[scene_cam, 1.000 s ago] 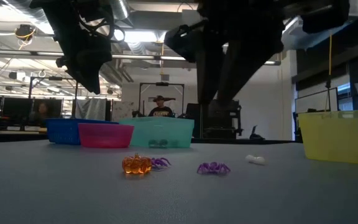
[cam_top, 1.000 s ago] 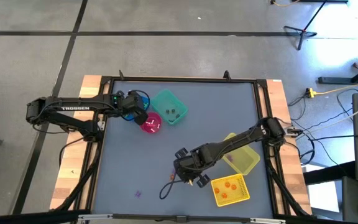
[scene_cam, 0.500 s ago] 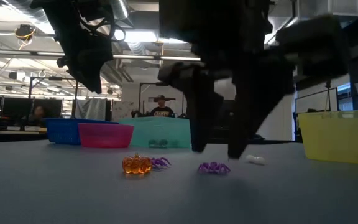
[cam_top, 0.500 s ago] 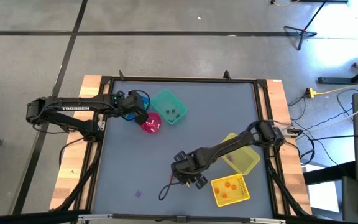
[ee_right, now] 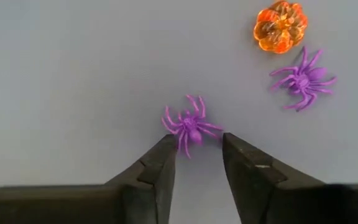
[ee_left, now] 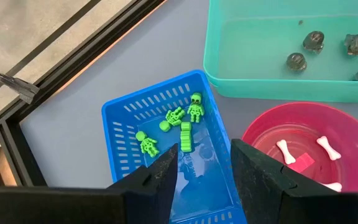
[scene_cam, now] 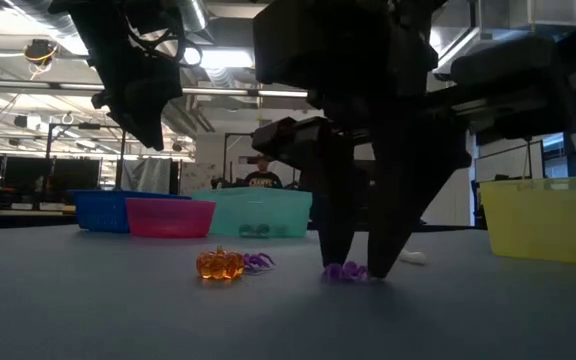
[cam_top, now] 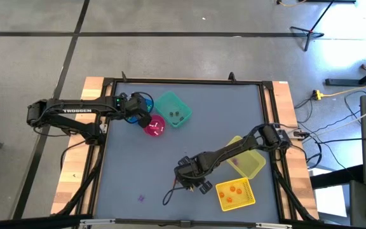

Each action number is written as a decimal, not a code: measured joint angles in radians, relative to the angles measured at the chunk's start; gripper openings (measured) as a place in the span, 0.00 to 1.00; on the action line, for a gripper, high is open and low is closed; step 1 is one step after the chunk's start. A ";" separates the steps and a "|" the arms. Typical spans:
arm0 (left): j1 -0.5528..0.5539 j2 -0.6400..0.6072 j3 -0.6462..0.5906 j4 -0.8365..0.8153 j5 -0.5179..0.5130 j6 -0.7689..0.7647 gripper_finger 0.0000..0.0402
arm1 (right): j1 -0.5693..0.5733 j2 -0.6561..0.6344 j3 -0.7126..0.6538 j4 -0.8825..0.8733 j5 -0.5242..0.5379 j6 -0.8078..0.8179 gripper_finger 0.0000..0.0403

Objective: Sort Halloween decoration
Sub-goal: Put the purple spider toy into the yellow bin

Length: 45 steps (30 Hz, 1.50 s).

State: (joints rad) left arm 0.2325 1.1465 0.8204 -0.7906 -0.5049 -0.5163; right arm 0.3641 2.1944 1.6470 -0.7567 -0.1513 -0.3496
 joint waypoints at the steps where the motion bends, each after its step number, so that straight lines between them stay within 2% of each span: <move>1: 0.000 0.000 0.000 0.000 0.000 0.000 0.33 | 0.000 0.000 0.000 0.000 0.000 0.000 0.31; 7: 0.000 0.000 0.000 0.000 0.000 0.000 0.33 | 0.000 0.000 0.000 0.000 0.000 0.002 0.23; 19: 0.000 0.000 0.000 -0.001 0.001 0.000 0.33 | 0.000 0.000 0.000 -0.002 0.002 0.005 0.14; 29: 0.000 0.000 0.000 -0.001 0.001 0.000 0.33 | 0.000 0.000 0.000 -0.004 0.003 0.005 0.01; 37: 0.000 0.000 0.000 -0.001 0.002 0.000 0.33 | 0.000 0.000 0.000 -0.004 0.003 0.005 0.02; 41: -0.002 0.000 0.000 0.017 0.099 0.022 0.33 | 0.000 0.000 0.001 -0.008 0.026 0.005 0.00; 45: -0.043 0.000 0.000 0.117 0.251 0.091 0.33 | 0.003 0.000 0.060 -0.159 0.095 0.010 0.00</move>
State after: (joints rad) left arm 0.1893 1.1465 0.8204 -0.6733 -0.2543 -0.4254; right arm 0.3666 2.1944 1.7067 -0.9153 -0.0567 -0.3393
